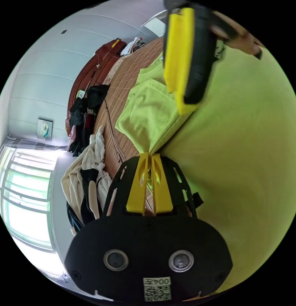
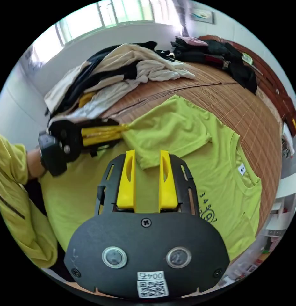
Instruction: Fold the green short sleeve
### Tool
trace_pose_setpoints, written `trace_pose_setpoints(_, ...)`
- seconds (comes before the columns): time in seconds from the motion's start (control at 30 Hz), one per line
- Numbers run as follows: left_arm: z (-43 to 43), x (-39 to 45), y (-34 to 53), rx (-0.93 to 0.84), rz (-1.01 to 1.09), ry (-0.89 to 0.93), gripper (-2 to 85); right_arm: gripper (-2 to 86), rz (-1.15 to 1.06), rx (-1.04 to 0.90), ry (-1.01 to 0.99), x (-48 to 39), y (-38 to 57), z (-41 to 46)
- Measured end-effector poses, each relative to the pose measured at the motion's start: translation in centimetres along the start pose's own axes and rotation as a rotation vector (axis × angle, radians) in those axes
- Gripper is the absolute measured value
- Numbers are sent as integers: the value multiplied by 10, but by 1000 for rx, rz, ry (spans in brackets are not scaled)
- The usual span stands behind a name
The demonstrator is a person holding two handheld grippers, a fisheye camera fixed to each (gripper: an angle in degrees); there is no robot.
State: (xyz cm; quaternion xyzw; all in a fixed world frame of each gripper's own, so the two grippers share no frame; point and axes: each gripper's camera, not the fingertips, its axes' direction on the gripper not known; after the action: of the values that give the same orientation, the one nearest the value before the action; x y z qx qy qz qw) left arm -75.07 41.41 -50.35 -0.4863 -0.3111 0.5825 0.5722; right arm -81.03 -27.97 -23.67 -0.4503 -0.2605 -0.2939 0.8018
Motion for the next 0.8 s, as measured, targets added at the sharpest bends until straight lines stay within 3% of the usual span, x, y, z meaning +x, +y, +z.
trace_pose_setpoints(0.23, -4, -10, -2, -44, 45, 36, 34, 49, -146, -66, 168, -44, 0, 10)
trace_pose_setpoints(0.4, -29, -57, 8, 27, 0, 274, 63, 53, -144, -75, 141, -35, -1, 0)
trace_pose_setpoints(0.47, -33, -65, 12, 48, -10, 291, 63, 64, -150, -121, 120, -34, 0, 8)
trace_pose_setpoints(0.67, -31, -55, 5, 31, -120, 30, 18, 28, -171, -98, 253, -54, 7, -11)
trace_pose_setpoints(0.8, -33, -34, -7, 66, -112, 41, 6, 37, -164, -181, 166, -63, 23, 5)
